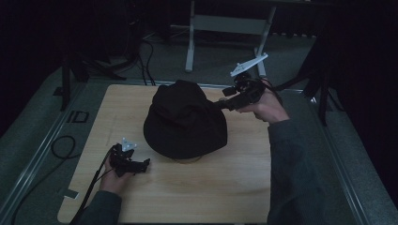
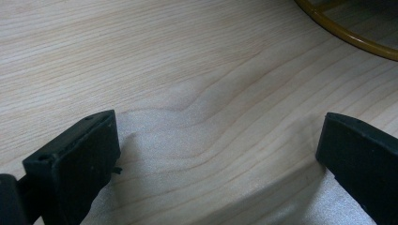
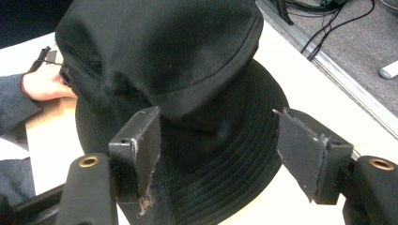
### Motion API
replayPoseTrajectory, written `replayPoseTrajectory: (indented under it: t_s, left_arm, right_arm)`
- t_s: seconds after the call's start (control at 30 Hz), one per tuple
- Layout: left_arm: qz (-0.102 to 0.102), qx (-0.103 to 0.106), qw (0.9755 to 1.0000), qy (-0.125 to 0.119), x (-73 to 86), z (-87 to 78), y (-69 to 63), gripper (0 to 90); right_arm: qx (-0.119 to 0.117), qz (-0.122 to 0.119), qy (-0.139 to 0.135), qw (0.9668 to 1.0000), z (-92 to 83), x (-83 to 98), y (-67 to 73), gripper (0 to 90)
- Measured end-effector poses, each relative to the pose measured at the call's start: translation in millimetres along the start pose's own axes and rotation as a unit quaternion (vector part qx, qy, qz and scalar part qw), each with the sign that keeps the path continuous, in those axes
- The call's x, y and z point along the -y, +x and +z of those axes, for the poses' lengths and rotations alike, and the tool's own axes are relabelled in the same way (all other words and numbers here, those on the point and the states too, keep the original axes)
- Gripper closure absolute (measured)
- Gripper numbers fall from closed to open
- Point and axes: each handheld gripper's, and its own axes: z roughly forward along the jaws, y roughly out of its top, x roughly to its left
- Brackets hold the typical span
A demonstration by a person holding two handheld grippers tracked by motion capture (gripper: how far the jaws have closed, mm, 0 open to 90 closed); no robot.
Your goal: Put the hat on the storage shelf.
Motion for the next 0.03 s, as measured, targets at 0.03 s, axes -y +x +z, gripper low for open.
replayPoseTrajectory:
  t_s: [0.03]
  left_arm:
    - [0.000, 0.000, 1.0000, 0.000, 0.0, 0.0, 0.0, 0.3]
  right_arm:
    - [0.000, 0.003, -0.001, 1.0000, -0.7, 1.2, -0.8, 30.3]
